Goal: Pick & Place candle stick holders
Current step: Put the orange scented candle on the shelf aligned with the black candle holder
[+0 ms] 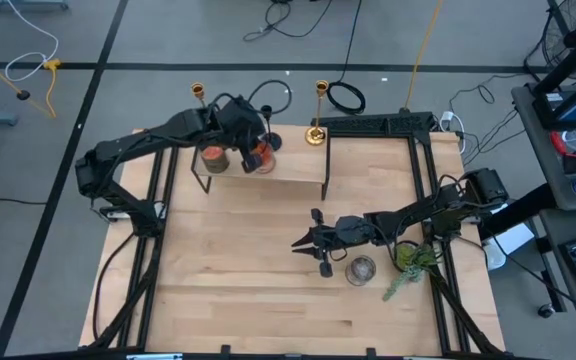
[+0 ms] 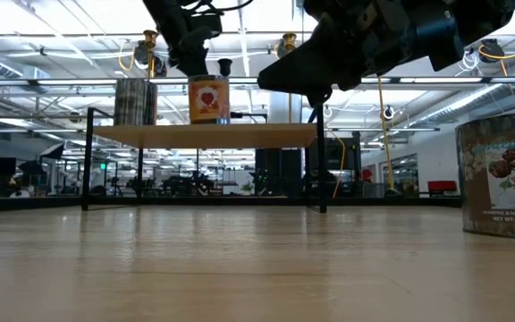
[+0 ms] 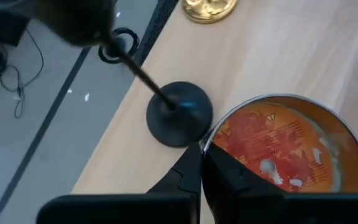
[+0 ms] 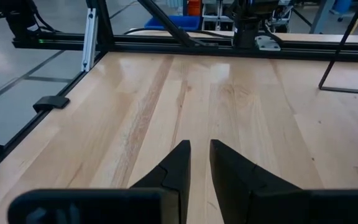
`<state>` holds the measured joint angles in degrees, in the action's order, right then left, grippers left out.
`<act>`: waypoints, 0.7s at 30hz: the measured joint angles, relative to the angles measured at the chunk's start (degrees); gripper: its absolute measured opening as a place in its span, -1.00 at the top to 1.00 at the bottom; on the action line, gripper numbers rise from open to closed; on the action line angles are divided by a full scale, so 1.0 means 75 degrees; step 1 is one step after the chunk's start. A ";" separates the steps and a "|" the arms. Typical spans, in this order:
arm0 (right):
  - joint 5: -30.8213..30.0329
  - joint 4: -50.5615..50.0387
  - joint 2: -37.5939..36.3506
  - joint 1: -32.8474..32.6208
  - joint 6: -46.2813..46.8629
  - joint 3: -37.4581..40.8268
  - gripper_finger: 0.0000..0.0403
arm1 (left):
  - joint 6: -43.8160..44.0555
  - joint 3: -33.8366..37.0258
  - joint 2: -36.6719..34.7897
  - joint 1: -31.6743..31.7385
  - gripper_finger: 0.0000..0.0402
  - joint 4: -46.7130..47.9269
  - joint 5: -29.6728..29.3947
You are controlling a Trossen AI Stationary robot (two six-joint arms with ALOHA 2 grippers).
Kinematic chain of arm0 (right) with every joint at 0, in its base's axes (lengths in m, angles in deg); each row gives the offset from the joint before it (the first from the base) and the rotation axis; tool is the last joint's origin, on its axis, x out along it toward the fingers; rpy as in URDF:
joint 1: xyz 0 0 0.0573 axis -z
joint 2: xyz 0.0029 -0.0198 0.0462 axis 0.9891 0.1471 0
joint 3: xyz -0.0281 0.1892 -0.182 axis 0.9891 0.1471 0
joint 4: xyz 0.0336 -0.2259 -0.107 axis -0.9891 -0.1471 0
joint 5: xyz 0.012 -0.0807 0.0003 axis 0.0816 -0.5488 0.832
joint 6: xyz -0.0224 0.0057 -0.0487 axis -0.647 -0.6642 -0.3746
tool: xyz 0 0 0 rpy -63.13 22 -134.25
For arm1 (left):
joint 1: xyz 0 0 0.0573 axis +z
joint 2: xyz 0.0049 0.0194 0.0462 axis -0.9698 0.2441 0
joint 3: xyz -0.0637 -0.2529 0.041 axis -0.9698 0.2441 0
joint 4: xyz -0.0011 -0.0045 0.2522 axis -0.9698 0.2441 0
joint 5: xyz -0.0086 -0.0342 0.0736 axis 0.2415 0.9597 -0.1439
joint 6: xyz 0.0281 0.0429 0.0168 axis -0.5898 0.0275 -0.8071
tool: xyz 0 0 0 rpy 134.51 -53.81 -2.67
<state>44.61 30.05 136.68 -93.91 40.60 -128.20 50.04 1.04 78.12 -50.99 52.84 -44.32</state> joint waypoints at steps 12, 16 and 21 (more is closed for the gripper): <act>0.0000 0.0013 0.0000 -0.0001 -0.0006 0.0000 0.73 | -0.0266 0.0001 0.0223 0.0046 0.70 -0.0210 0.0053; 0.0000 0.0011 0.0000 -0.0001 -0.0006 0.0000 0.73 | -0.0276 -0.0003 0.0303 0.0073 0.60 -0.0328 -0.0137; 0.0003 0.0013 0.0000 -0.0001 -0.0006 0.0000 0.73 | -0.0251 0.0003 0.0307 0.0068 0.62 -0.0331 -0.0717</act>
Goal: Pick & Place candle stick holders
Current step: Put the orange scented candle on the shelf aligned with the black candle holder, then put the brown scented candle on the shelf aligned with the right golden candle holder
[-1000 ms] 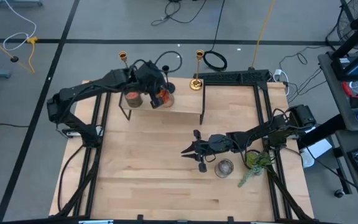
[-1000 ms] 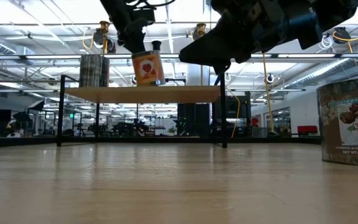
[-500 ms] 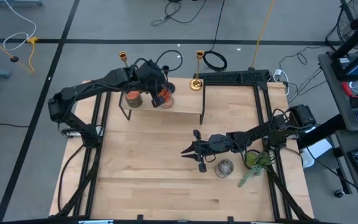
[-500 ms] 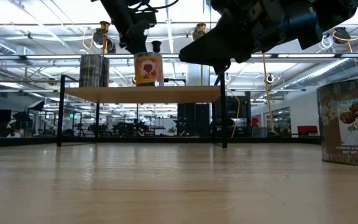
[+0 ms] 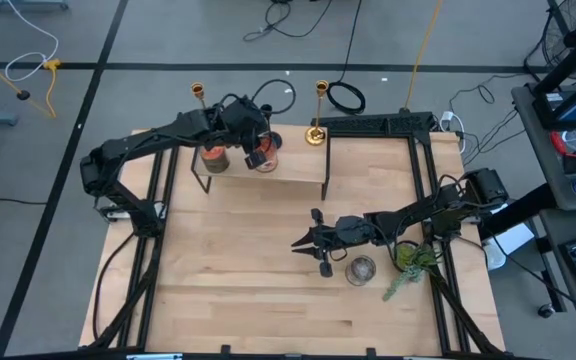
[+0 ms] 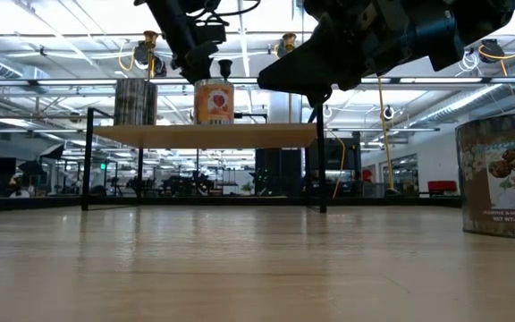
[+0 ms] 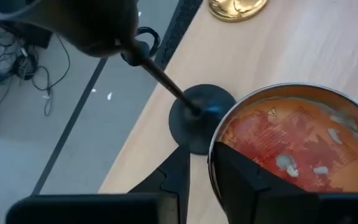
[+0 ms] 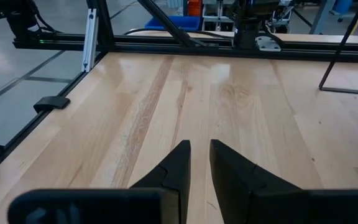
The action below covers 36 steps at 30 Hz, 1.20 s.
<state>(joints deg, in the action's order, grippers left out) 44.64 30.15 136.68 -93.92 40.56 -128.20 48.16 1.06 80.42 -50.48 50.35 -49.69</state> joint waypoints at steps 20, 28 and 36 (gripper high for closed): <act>0.0000 0.0070 0.0000 0.0003 -0.0250 -0.0003 0.73 | 0.1001 -0.0101 -0.1382 -0.0968 0.70 -0.0166 -0.0031; 0.0604 0.0372 -0.0122 -0.0090 -0.0488 -0.0058 0.73 | 0.1430 -0.0096 -0.2375 -0.2034 0.70 0.0396 0.0175; 0.1110 -0.0837 -0.0481 -0.0328 0.0947 -0.0751 0.73 | 0.1591 0.0518 -0.3185 -0.3361 0.70 0.0030 -0.0347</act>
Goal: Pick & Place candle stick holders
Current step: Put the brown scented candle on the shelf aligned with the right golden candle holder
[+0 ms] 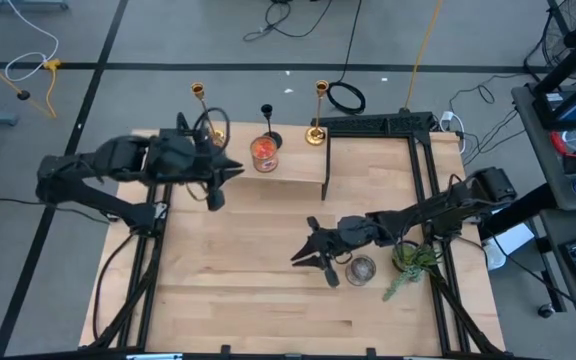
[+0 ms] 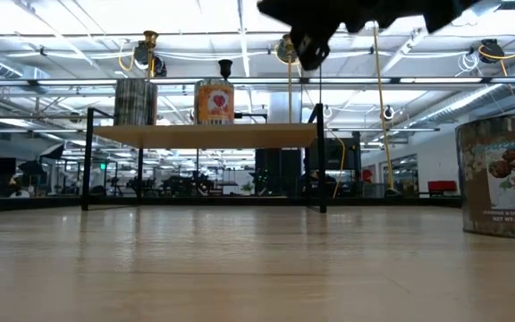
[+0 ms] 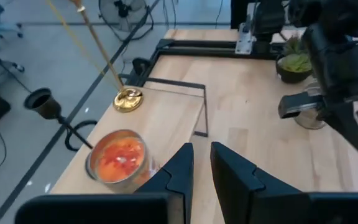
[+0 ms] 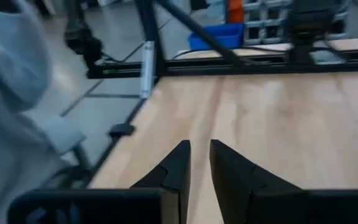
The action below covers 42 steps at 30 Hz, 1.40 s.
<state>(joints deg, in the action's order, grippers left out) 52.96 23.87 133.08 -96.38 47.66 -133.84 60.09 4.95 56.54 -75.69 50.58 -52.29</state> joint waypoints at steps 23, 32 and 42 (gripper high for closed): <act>-0.1669 -0.4858 -0.0715 -0.0487 0.0175 -0.1055 0.72 | 0.0850 0.4996 -0.1185 -0.2151 0.70 -0.3796 -0.0491; -0.1475 -0.8203 -0.1341 -0.0639 0.3041 -0.1038 0.48 | 0.0554 0.4996 -0.1135 -0.2180 0.70 -0.4035 -0.0536; -0.1095 -1.0421 -0.1414 -0.0704 0.3979 -0.1044 0.35 | 0.0629 0.4996 -0.1129 -0.2180 0.70 -0.4015 -0.0536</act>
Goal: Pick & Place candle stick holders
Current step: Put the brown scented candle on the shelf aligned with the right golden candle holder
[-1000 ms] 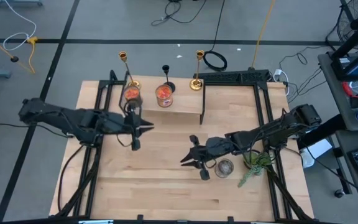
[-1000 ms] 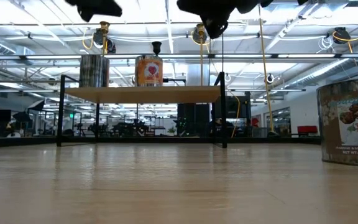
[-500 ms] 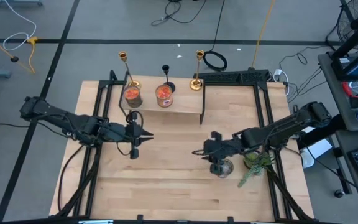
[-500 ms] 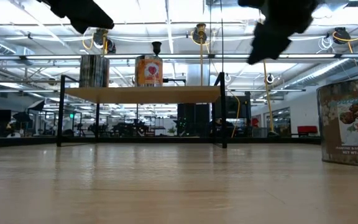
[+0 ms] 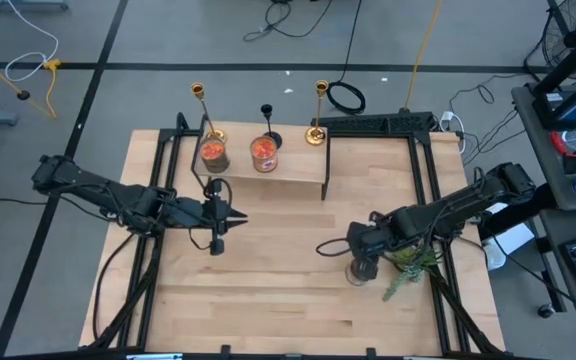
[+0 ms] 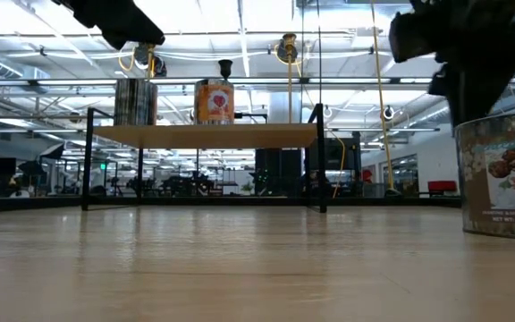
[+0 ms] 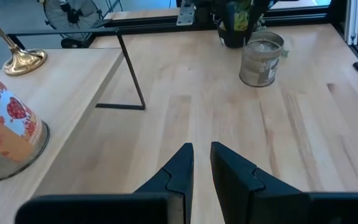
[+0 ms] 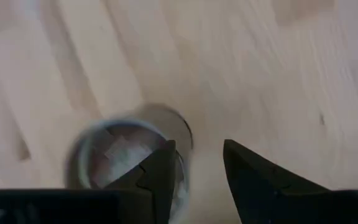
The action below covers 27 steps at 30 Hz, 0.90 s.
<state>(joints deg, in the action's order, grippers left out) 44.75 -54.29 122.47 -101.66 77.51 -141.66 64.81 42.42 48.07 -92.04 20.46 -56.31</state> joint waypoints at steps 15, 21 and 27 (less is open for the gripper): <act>0.0576 -0.0259 0.0009 -0.0085 0.0523 0.0428 0.46 | 0.0395 -0.0001 0.0000 -0.0012 0.70 0.0044 0.0000; 0.0585 -0.0231 0.0000 0.0005 0.0242 0.0595 0.72 | 0.0390 -0.0003 0.0000 -0.0009 0.70 0.0037 0.0000; 0.0500 -0.0225 -0.0003 0.0035 -0.0130 0.0595 0.95 | 0.0378 -0.0003 0.0000 -0.0009 0.70 0.0034 0.0000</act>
<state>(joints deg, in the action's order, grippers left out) 48.50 -55.98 122.45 -101.40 76.53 -137.20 67.65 42.40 48.07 -92.10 20.72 -56.31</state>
